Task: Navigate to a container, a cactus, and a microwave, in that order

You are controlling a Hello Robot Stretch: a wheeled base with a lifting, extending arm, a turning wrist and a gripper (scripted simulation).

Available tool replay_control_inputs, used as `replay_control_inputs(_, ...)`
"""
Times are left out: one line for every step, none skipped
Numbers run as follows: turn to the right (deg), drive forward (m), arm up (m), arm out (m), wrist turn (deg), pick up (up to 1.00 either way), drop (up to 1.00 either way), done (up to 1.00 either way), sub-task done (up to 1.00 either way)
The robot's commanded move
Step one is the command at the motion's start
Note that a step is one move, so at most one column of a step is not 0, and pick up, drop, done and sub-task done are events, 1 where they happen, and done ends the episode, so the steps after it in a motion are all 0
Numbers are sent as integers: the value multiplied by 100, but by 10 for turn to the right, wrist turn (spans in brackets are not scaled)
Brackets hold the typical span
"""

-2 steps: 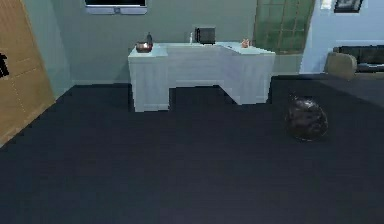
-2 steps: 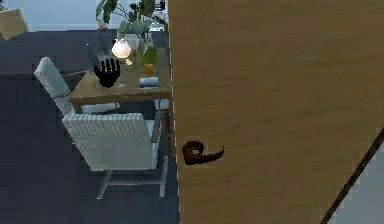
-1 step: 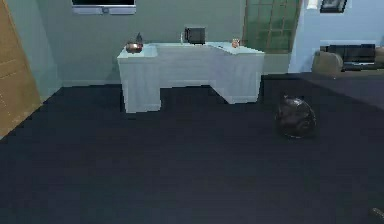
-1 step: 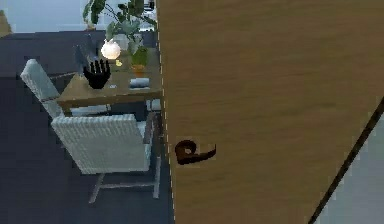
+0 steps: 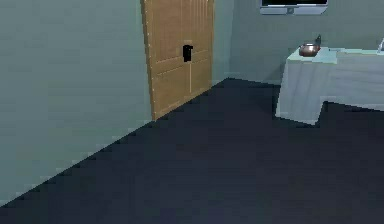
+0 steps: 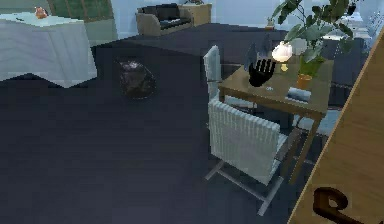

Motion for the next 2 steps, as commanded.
replay_control_inputs(-120, 0, 0, 0, 0, 0, 0, 0, 0)
replay_control_inputs(0, 20, 0, 0, 0, 0, 0, 0, 0)
